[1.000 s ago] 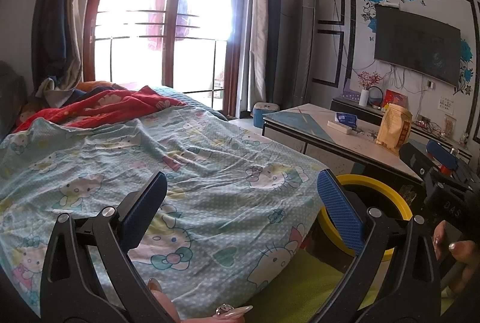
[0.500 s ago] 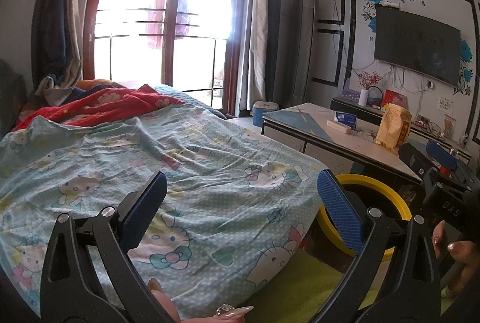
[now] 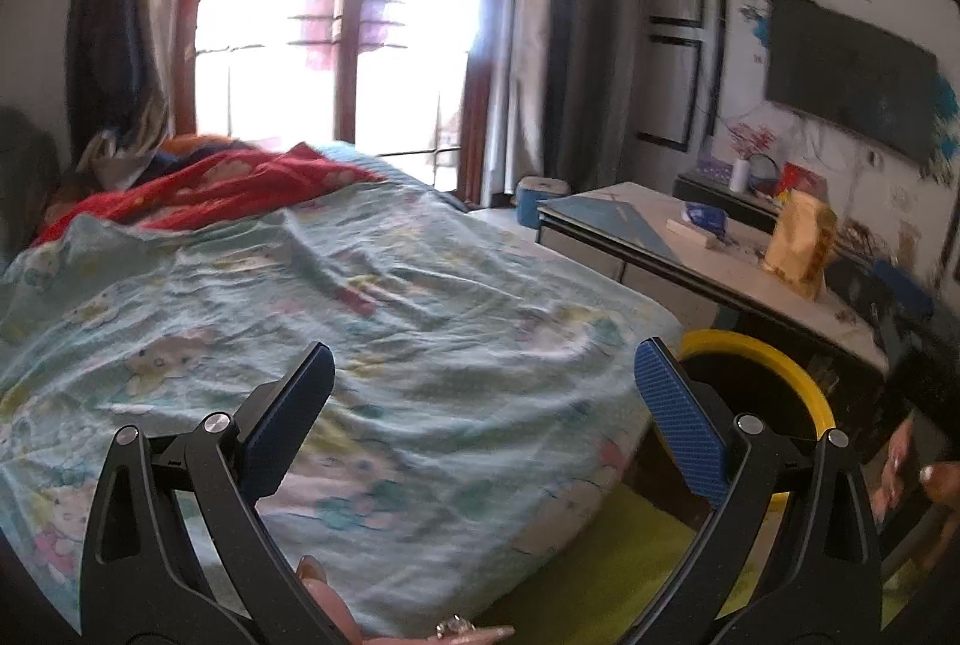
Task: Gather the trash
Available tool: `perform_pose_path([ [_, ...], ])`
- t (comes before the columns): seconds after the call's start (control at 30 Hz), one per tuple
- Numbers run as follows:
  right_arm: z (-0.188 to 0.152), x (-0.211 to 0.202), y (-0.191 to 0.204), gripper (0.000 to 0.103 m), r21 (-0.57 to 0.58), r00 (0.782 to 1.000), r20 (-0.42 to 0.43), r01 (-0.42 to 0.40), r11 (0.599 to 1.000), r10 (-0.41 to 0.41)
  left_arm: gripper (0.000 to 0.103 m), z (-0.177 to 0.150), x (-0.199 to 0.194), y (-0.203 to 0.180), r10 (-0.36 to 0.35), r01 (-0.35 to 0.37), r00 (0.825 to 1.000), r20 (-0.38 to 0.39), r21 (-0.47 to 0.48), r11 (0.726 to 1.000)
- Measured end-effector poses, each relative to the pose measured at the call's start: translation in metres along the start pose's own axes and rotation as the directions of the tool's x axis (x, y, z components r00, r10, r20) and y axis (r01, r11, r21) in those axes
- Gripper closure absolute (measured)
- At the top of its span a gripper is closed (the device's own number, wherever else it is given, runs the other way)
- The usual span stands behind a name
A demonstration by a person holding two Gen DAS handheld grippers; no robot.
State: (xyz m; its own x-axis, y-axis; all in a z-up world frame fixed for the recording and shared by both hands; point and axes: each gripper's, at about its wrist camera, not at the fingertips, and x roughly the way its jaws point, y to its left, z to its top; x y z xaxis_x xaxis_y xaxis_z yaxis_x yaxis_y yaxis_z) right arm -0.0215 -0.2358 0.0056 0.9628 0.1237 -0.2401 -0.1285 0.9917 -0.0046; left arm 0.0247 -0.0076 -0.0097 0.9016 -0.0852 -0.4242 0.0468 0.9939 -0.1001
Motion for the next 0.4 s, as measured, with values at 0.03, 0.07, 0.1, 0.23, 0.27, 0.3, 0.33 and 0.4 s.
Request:
perform_pose_path([
  [0.03,0.005,0.006,0.006,0.006,0.0,0.999,-0.03,-0.037,0.999,0.036,0.011,0.007,-0.004,0.016,0.011,-0.011,1.0,0.002,-0.037,0.999],
  [0.07,0.01,0.012,0.014,0.006,0.008,0.995,-0.058,-0.076,0.997,0.076,0.011,0.014,-0.009,0.037,0.031,-0.031,1.0,0.001,-0.071,0.997],
  [0.1,0.015,0.019,0.021,0.006,0.017,0.991,-0.079,-0.11,0.994,0.111,0.011,0.018,-0.013,0.053,0.061,-0.061,0.998,0.003,-0.092,0.994],
  [0.23,0.031,0.063,0.105,0.006,0.023,0.919,-0.225,-0.327,0.945,0.324,0.011,0.021,-0.042,0.162,0.358,-0.358,0.933,-0.033,-0.195,0.913],
  [0.27,0.032,0.073,0.127,0.006,0.022,0.895,-0.258,-0.37,0.929,0.362,0.011,0.017,-0.046,0.192,0.416,-0.42,0.907,-0.067,-0.226,0.879],
  [0.3,0.029,0.089,0.171,0.006,0.035,0.845,-0.32,-0.442,0.897,0.429,0.011,0.01,-0.049,0.23,0.486,-0.503,0.864,-0.131,-0.254,0.826],
  [0.33,0.026,0.1,0.202,0.006,0.042,0.808,-0.364,-0.482,0.875,0.462,0.011,0.004,-0.05,0.252,0.527,-0.554,0.832,-0.172,-0.27,0.787],
  [0.4,0.012,0.123,0.277,0.006,0.057,0.719,-0.457,-0.564,0.824,0.524,0.011,-0.017,-0.049,0.313,0.583,-0.651,0.758,-0.291,-0.309,0.693],
])
